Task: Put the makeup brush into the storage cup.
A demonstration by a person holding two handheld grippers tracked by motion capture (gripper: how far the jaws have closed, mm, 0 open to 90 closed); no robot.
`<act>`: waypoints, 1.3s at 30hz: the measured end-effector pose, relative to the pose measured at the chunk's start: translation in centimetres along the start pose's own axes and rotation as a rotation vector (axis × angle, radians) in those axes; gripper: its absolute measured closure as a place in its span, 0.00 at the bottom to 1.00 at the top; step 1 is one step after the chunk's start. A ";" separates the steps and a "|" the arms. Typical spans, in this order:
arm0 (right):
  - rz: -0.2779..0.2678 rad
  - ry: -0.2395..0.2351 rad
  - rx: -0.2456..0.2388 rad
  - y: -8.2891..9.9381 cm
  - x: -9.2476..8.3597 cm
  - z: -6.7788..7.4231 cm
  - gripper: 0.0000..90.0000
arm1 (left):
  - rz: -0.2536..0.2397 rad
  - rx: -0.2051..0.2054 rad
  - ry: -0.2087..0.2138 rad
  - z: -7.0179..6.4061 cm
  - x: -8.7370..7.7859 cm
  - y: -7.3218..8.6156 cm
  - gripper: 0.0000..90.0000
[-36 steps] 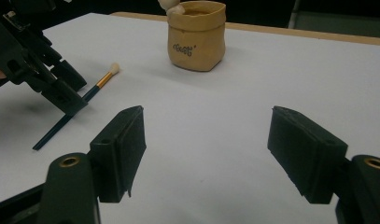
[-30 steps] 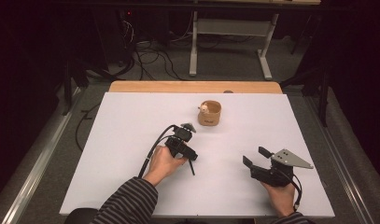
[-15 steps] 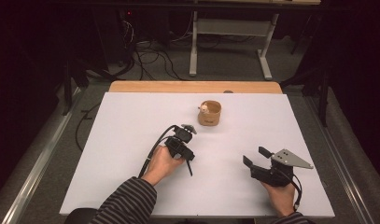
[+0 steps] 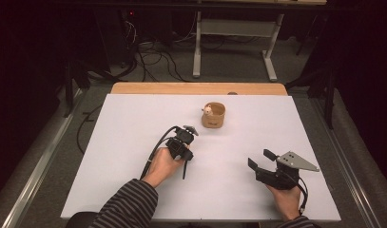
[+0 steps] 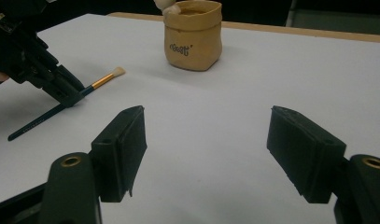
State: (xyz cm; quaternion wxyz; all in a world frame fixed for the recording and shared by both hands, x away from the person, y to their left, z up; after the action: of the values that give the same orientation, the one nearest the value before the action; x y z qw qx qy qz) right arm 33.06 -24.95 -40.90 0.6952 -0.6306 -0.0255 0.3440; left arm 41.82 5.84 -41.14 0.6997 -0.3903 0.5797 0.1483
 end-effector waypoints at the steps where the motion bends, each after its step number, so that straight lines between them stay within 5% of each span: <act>1: 0.001 0.001 0.001 0.0 0.0 0.0 0.34 | -0.006 -0.006 -0.001 0.0 0.0 0.0 0.79; 8: 0.004 0.001 0.003 0.0 0.0 0.0 0.34 | 0.001 0.007 0.002 0.3 0.0 0.1 0.89; 19: 0.007 0.001 0.004 0.0 0.0 0.0 0.34 | -0.010 -0.007 0.020 0.5 0.0 0.2 0.92; 26: 0.011 0.002 0.000 0.0 0.1 -0.1 0.34 | -0.015 0.026 0.038 0.8 -0.1 0.3 0.92; 39: 0.018 -0.002 0.007 0.0 0.1 -0.1 0.34 | -0.096 0.043 0.068 1.0 -1.2 0.5 0.92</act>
State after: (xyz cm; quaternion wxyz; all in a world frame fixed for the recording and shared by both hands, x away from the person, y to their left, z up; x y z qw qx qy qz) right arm 33.19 -24.95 -40.99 0.6941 -0.6281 -0.0193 0.3511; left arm 41.83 7.20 -40.21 0.6941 -0.4075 0.5867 0.0889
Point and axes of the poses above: each handheld gripper's, and its own axes: x roughly forward along the jaws, y roughly out of its underside, z roughly to its left, the point moved 1 cm from there along x, roughly forward along the jaws, and after that the axes turned 9 degrees about x, right-handed, at the moved point
